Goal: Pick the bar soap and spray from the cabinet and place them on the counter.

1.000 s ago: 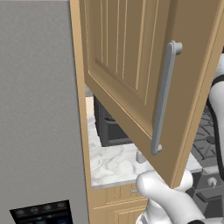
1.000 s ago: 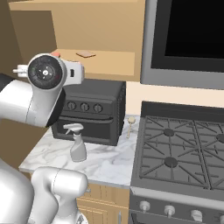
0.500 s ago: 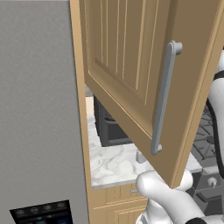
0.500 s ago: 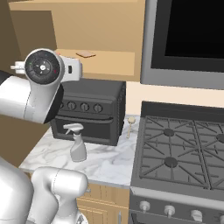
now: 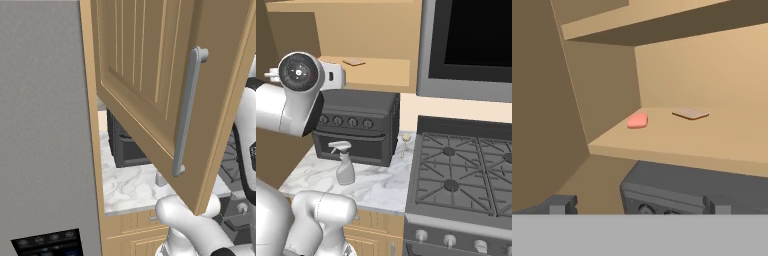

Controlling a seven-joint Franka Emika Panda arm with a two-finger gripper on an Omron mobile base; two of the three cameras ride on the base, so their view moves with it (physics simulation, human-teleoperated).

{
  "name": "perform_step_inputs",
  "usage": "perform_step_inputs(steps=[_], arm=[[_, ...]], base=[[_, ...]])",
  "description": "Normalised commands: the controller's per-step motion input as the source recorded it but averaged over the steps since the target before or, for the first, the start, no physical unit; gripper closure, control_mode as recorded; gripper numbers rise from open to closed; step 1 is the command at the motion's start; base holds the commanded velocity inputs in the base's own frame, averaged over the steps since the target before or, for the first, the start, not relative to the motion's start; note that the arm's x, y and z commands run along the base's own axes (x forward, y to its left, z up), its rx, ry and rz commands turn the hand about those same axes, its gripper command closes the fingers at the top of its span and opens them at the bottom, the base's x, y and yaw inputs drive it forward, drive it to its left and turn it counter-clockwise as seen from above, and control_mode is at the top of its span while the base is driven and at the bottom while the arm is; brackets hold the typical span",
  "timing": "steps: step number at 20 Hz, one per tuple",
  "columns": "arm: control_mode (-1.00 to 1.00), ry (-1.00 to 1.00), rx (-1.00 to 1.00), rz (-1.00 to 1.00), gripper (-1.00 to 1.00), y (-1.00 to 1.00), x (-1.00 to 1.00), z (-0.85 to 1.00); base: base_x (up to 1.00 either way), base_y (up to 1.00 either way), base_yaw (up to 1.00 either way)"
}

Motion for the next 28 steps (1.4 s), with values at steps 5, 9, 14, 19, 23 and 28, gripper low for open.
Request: perform_step_inputs(steps=[5, 9, 14, 19, 23, 28], arm=[[-1.00, 0.00, -0.02, 0.00, -1.00, 0.16, 0.12, 0.00], [-1.00, 0.00, -0.02, 0.00, -1.00, 0.07, 0.12, 0.01], [-1.00, 0.02, -0.01, 0.00, -1.00, 0.02, 0.23, 0.00], [-1.00, 0.03, 0.00, 0.01, -1.00, 0.07, 0.29, 0.00], [-1.00, 0.00, 0.00, 0.01, -1.00, 0.13, 0.22, 0.01], [-1.00, 0.00, 0.00, 0.01, -1.00, 0.08, 0.15, 0.04]], base=[[0.00, 0.00, 0.00], [0.00, 0.00, 0.00], [0.00, 0.00, 0.00], [0.00, 0.00, 0.00], [0.00, 0.00, 0.00], [0.00, 0.00, 0.00]])
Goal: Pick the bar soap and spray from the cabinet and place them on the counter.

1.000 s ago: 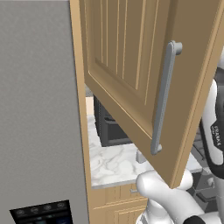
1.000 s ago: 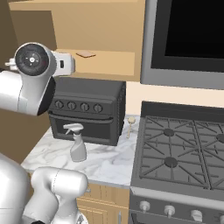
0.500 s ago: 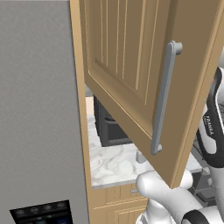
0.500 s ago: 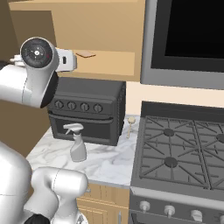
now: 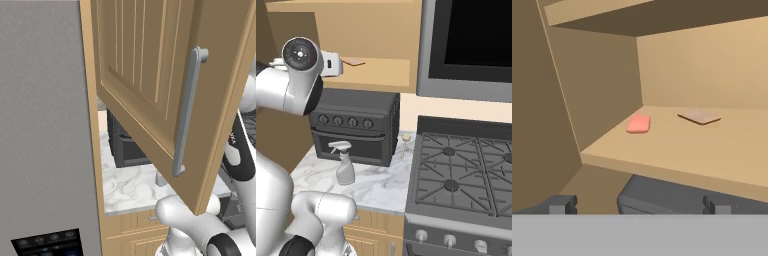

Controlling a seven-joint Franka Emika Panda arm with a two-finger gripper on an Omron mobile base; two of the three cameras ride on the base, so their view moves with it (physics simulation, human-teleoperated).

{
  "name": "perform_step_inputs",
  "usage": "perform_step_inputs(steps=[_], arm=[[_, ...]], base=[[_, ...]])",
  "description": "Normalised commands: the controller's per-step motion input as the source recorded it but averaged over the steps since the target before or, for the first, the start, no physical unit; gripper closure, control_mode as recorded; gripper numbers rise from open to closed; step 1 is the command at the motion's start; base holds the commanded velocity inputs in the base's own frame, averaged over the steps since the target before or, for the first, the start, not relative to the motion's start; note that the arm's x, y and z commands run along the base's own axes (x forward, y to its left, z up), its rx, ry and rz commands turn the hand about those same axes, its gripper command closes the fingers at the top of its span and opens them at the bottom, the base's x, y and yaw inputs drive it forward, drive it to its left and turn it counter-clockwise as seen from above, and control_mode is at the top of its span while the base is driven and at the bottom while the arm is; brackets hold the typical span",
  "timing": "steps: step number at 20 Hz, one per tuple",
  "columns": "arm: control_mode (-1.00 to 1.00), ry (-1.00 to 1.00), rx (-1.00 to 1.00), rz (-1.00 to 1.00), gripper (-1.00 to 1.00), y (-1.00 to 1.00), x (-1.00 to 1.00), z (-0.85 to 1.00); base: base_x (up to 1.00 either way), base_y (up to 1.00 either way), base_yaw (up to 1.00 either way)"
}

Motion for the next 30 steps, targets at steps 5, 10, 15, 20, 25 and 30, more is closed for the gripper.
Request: perform_step_inputs(steps=[5, 10, 15, 20, 25, 30], arm=[[-1.00, 0.00, 0.00, 0.01, -1.00, 0.02, 0.12, 0.00], [-1.00, 0.03, 0.00, 0.00, -1.00, 0.02, 0.12, 0.00], [-1.00, 0.07, 0.00, 0.00, -1.00, 0.02, 0.12, 0.00], [-1.00, 0.06, 0.00, 0.00, -1.00, 0.05, 0.13, 0.00], [-1.00, 0.00, 0.02, 0.02, -1.00, 0.01, 0.10, 0.00], [-1.00, 0.00, 0.07, 0.05, -1.00, 0.00, 0.03, -0.01]], base=[[0.00, 0.00, 0.00], [0.00, 0.00, 0.00], [0.00, 0.00, 0.00], [0.00, 0.00, 0.00], [0.00, 0.00, 0.00], [0.00, 0.00, 0.00]])
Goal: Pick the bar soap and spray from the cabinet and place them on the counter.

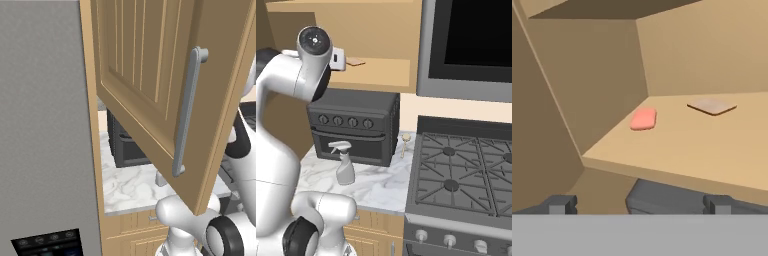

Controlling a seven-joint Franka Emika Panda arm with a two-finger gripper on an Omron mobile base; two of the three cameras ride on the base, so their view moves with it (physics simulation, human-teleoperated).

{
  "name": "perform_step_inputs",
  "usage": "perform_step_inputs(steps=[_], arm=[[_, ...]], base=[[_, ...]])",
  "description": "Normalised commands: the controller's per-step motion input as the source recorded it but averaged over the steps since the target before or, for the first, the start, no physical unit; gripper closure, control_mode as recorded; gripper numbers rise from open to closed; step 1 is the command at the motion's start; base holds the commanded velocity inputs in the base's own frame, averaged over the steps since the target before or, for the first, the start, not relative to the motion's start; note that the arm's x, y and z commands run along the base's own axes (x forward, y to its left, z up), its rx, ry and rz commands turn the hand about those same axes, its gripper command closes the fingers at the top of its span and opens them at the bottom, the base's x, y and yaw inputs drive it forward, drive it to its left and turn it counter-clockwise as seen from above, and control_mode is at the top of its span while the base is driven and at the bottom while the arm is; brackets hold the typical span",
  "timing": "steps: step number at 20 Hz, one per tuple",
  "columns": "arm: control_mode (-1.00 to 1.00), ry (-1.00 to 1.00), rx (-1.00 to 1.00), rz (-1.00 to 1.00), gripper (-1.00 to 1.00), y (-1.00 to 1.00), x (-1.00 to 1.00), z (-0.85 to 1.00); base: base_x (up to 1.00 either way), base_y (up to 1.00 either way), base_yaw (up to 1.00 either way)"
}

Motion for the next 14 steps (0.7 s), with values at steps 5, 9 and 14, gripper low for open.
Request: perform_step_inputs(steps=[5, 9, 14], arm=[[-1.00, 0.00, 0.08, 0.06, -1.00, 0.01, 0.05, -0.02], [-1.00, 0.00, 0.01, 0.04, -1.00, 0.10, 0.08, 0.00], [-1.00, 0.00, 0.00, 0.03, -1.00, 0.17, 0.05, 0.00]], base=[[0.00, 0.00, 0.00], [0.00, 0.00, 0.00], [0.00, 0.00, 0.00]])
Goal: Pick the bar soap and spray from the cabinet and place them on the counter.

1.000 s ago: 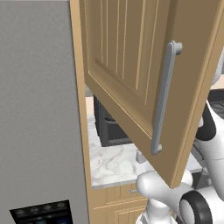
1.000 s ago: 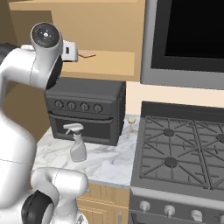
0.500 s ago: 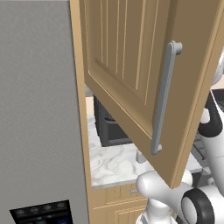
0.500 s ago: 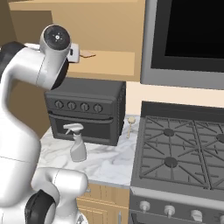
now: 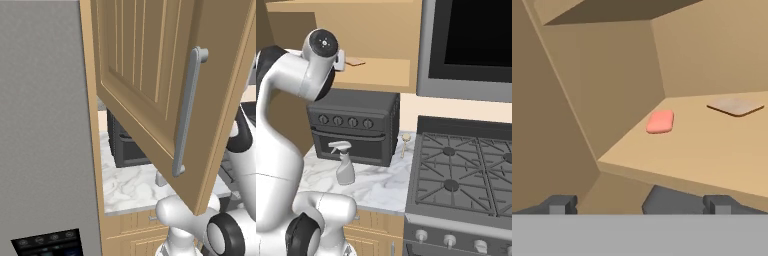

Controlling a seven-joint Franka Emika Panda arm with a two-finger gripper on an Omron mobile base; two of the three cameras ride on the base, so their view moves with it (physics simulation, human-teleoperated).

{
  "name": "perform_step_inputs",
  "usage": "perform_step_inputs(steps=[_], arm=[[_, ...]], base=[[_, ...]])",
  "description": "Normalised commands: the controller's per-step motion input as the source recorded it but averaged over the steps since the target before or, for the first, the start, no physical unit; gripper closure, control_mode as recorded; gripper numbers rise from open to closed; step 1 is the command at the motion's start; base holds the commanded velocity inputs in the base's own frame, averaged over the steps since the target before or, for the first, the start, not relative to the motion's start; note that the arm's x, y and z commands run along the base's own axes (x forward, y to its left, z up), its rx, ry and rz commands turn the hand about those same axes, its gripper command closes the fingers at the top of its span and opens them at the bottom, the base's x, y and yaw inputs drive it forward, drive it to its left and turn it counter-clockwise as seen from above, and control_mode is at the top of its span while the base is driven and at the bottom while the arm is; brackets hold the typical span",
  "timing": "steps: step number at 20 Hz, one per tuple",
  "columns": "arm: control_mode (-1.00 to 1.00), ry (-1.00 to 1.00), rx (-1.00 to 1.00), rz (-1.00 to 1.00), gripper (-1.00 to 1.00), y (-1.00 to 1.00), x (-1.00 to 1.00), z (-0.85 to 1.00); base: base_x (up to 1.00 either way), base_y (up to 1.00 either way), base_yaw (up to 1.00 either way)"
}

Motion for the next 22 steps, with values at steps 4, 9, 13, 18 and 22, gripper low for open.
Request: perform_step_inputs(steps=[4, 9, 13, 18, 22], arm=[[-1.00, 0.00, 0.00, 0.01, -1.00, 0.17, 0.01, 0.00], [-1.00, 0.00, 0.00, 0.00, -1.00, 0.16, 0.01, 0.00], [-1.00, 0.00, 0.00, 0.00, -1.00, 0.19, 0.03, 0.00], [-1.00, 0.00, -0.02, 0.00, -1.00, 0.19, 0.11, 0.00], [-1.00, 0.00, -0.02, 0.00, -1.00, 0.17, 0.23, -0.01]], base=[[0.00, 0.00, 0.00], [0.00, 0.00, 0.00], [0.00, 0.00, 0.00], [0.00, 0.00, 0.00], [0.00, 0.00, 0.00]])
